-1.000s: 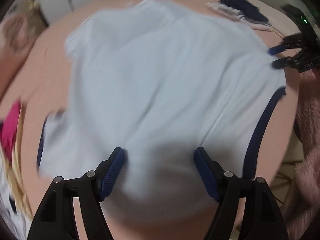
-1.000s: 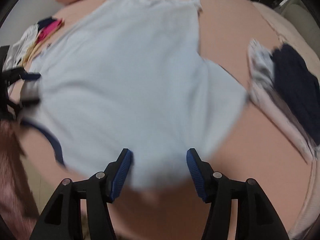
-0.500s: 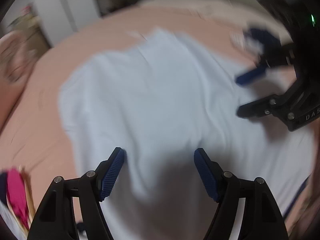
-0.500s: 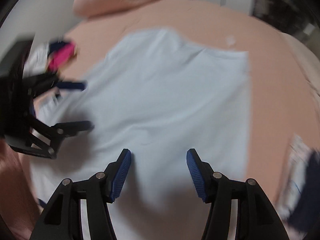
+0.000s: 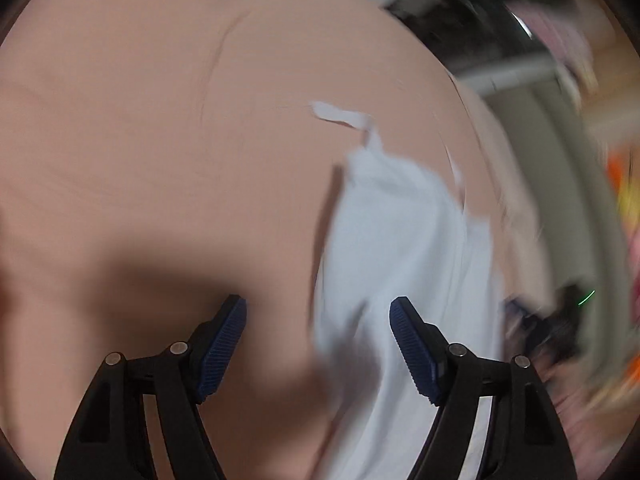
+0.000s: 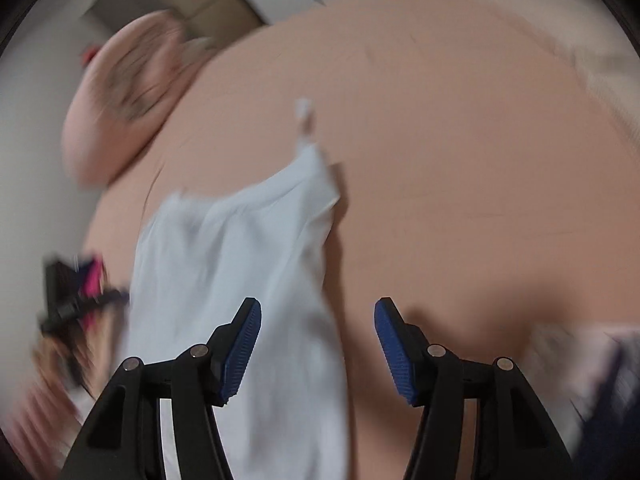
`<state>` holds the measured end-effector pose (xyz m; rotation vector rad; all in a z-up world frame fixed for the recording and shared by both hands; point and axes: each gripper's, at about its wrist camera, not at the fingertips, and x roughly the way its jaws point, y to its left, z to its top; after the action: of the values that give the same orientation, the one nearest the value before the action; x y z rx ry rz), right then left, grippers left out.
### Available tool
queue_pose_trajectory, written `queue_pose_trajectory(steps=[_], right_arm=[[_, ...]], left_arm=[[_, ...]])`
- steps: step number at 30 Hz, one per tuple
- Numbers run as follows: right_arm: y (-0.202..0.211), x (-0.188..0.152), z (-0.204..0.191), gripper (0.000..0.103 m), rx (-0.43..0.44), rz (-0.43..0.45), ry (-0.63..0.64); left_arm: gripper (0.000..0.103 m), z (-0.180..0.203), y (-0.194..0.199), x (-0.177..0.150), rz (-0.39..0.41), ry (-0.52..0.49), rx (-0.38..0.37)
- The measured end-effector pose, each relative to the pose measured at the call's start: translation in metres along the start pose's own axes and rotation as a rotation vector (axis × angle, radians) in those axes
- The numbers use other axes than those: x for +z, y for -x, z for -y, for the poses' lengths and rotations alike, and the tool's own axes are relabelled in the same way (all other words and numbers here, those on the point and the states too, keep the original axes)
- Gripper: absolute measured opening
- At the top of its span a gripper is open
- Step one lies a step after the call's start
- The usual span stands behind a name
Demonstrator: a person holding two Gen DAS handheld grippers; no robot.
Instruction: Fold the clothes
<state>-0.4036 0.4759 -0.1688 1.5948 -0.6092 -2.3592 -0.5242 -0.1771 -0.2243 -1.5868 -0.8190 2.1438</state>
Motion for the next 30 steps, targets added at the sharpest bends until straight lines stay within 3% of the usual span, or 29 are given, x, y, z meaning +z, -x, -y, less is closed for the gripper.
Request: queue_pose_trajectory(steps=[4, 7, 8, 9, 10, 11, 12, 16, 20, 22, 24, 26, 28, 30], right_arm=[[-0.047, 0.032, 0.008, 0.062, 0.005, -0.094, -0.044], [-0.051, 0.041, -0.005, 0.062, 0.060, -0.083, -0.010], [-0.052, 0.044, -0.009, 0.061, 0.079, -0.080, 0.002], [-0.058, 0.047, -0.016, 0.058, 0.093, -0.079, 0.009], [-0.065, 0.049, -0.022, 0.039, 0.108, -0.079, 0.015], [-0.060, 0.050, -0.028, 0.007, 0.115, -0.061, 0.038], [-0.054, 0.050, -0.033, 0.003, 0.122, -0.043, 0.062], [0.002, 0.013, -0.064, 0.003, 0.213, 0.002, 0.271], [0.084, -0.075, -0.068, 0.003, 0.174, 0.007, 0.511], [0.109, -0.120, -0.057, 0.003, 0.136, -0.029, 0.562], [0.110, -0.162, -0.039, 0.003, 0.090, -0.128, 0.571], [0.098, -0.195, -0.023, 0.004, 0.059, -0.239, 0.550], [0.102, -0.197, -0.031, 0.005, 0.025, -0.208, 0.547], [0.106, -0.198, -0.039, 0.006, -0.011, -0.173, 0.544]], left_arm=[[0.073, 0.025, -0.022, 0.022, 0.003, -0.056, 0.027], [0.072, 0.057, -0.046, 0.024, -0.018, -0.175, 0.068], [0.048, 0.068, -0.053, 0.024, -0.015, -0.213, 0.090], [0.002, 0.082, -0.058, 0.024, 0.012, -0.267, 0.147], [0.004, 0.095, -0.059, 0.022, 0.047, -0.319, 0.211], [0.004, 0.107, -0.056, 0.018, 0.077, -0.363, 0.220], [0.004, 0.122, -0.048, 0.010, 0.106, -0.419, 0.207], [0.004, 0.168, 0.007, -0.053, 0.173, -0.732, 0.237], [0.004, 0.168, 0.058, -0.138, 0.137, -0.916, 0.210], [0.006, 0.158, 0.062, -0.175, 0.058, -0.955, 0.211], [0.009, 0.140, 0.050, -0.211, -0.112, -0.942, 0.198], [0.011, 0.126, 0.034, -0.235, -0.192, -0.931, 0.250], [0.015, 0.120, 0.025, -0.251, -0.224, -0.912, 0.307], [0.016, 0.123, 0.034, -0.260, -0.172, -0.865, 0.303]])
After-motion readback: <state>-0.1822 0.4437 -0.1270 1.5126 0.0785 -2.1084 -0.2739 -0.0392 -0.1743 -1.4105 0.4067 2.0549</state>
